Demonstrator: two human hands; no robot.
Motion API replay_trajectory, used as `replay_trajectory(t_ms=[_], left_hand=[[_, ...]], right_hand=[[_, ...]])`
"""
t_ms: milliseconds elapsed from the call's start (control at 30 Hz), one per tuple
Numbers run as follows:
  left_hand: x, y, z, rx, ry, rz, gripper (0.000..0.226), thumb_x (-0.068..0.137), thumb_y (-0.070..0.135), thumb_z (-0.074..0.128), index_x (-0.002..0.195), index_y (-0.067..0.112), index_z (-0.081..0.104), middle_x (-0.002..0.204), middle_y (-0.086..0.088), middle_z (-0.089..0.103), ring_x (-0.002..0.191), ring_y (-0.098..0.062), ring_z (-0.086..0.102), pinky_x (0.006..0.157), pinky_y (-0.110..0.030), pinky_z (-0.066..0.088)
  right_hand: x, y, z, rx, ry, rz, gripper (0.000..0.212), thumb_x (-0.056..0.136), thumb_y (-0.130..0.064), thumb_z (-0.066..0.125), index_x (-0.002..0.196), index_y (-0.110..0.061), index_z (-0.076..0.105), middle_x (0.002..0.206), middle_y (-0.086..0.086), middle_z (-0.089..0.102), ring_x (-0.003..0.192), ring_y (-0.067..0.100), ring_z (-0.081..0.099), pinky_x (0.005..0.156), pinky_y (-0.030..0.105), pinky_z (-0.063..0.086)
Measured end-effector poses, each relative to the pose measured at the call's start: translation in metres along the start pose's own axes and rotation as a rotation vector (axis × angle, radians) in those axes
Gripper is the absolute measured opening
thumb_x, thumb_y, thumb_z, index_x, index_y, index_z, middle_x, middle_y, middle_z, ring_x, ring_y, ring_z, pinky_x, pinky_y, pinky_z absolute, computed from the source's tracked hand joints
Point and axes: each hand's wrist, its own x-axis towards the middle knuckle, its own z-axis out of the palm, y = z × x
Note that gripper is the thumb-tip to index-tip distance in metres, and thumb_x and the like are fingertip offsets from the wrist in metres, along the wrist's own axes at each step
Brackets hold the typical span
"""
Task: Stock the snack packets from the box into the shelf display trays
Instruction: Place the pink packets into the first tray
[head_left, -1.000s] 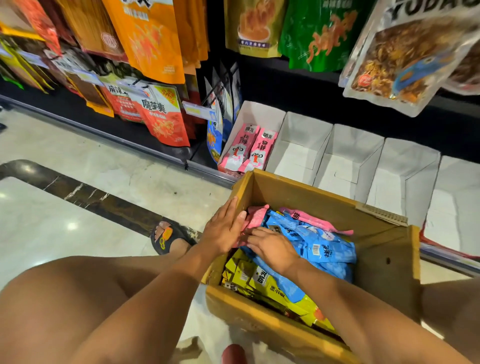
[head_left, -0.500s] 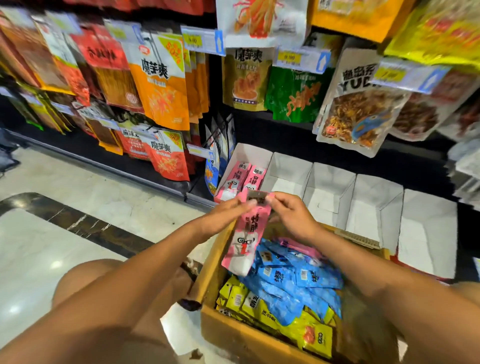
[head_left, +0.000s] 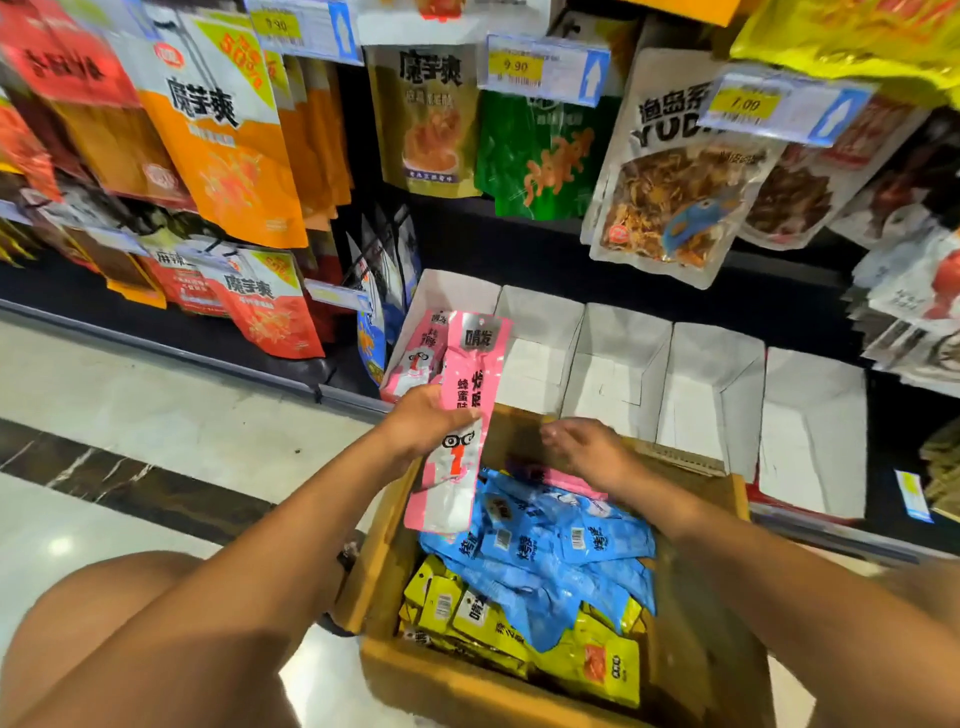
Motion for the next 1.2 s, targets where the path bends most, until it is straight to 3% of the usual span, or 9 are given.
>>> replay_trajectory(t_ms=[133,267,433,567,700,867,1033,1133,1200], left_hand=[[0.024,0.001,-0.002,-0.015,0.072,-0.028,0.019,0.093,0.016,0.074,0.111,0.012,0.074,0.103,-0.006,0.079,0.089,-0.022,0.076,0.080,-0.035,0.061],[0.034,0.003,-0.003,-0.026,0.086,-0.052,0.012,0.093,0.017,0.075,0.105,0.014,0.074,0.095,-0.004,0.079,0.085,-0.021,0.076,0.072,-0.031,0.058],[0.038,0.006,0.001,0.016,0.092,-0.061,0.012,0.094,0.017,0.074,0.105,0.014,0.074,0.096,-0.004,0.079,0.085,-0.021,0.076,0.074,-0.032,0.059],[0.037,0.006,0.003,0.069,0.094,-0.063,0.013,0.095,0.019,0.073,0.106,0.013,0.074,0.095,-0.004,0.079,0.078,-0.017,0.074,0.060,-0.023,0.053],[0.034,0.001,0.003,0.089,0.105,-0.074,0.015,0.094,0.020,0.074,0.105,0.010,0.073,0.095,-0.008,0.078,0.068,-0.014,0.068,0.048,-0.017,0.045],[0.033,-0.003,0.003,0.085,0.109,-0.061,0.010,0.094,0.013,0.072,0.103,0.008,0.071,0.078,-0.002,0.069,0.046,0.003,0.055,0.041,-0.011,0.038],[0.026,0.009,0.011,0.039,0.086,-0.038,0.020,0.095,0.009,0.070,0.115,0.010,0.068,0.095,-0.001,0.072,0.073,-0.007,0.064,0.057,-0.015,0.049],[0.022,0.017,0.015,0.026,0.095,-0.039,0.015,0.098,0.010,0.065,0.113,0.010,0.068,0.081,0.002,0.067,0.057,-0.002,0.058,0.046,-0.012,0.044],[0.022,0.019,0.016,0.009,0.114,-0.039,0.014,0.099,0.014,0.064,0.113,0.012,0.069,0.090,0.000,0.071,0.067,-0.007,0.062,0.055,-0.019,0.047]], right_hand=[[0.018,0.067,0.019,-0.566,-0.205,0.198,0.030,0.104,-0.025,0.044,0.123,-0.012,0.064,0.120,0.008,0.066,0.108,0.029,0.063,0.092,0.039,0.052],[0.033,0.121,0.030,-0.764,-0.239,0.377,0.022,0.096,-0.024,0.050,0.116,-0.017,0.057,0.122,0.007,0.064,0.111,0.029,0.061,0.098,0.050,0.050],[0.054,0.165,0.040,-0.781,-0.265,0.440,0.036,0.097,-0.020,0.042,0.132,-0.015,0.051,0.134,0.008,0.057,0.120,0.029,0.057,0.098,0.043,0.052],[0.062,0.184,0.042,-0.807,-0.266,0.451,0.033,0.093,-0.026,0.038,0.120,-0.012,0.054,0.130,0.013,0.054,0.114,0.032,0.054,0.095,0.043,0.051],[0.057,0.171,0.040,-0.809,-0.290,0.444,0.035,0.097,-0.015,0.049,0.127,-0.003,0.060,0.131,0.019,0.058,0.122,0.036,0.055,0.098,0.040,0.045],[0.053,0.165,0.022,-0.806,-0.316,0.348,0.024,0.092,-0.016,0.046,0.106,-0.016,0.066,0.118,0.009,0.068,0.104,0.026,0.064,0.086,0.036,0.053],[0.019,0.099,-0.021,-0.815,-0.287,0.147,0.020,0.087,-0.014,0.048,0.083,-0.023,0.066,0.102,0.002,0.068,0.097,0.025,0.061,0.086,0.042,0.052],[0.001,0.064,-0.047,-0.688,-0.309,0.127,0.024,0.094,-0.014,0.055,0.103,-0.021,0.075,0.111,0.000,0.071,0.102,0.023,0.064,0.091,0.041,0.053],[-0.010,0.044,-0.063,-0.610,-0.307,0.123,0.025,0.097,-0.016,0.057,0.106,-0.030,0.075,0.115,-0.006,0.068,0.105,0.018,0.063,0.095,0.040,0.052]])
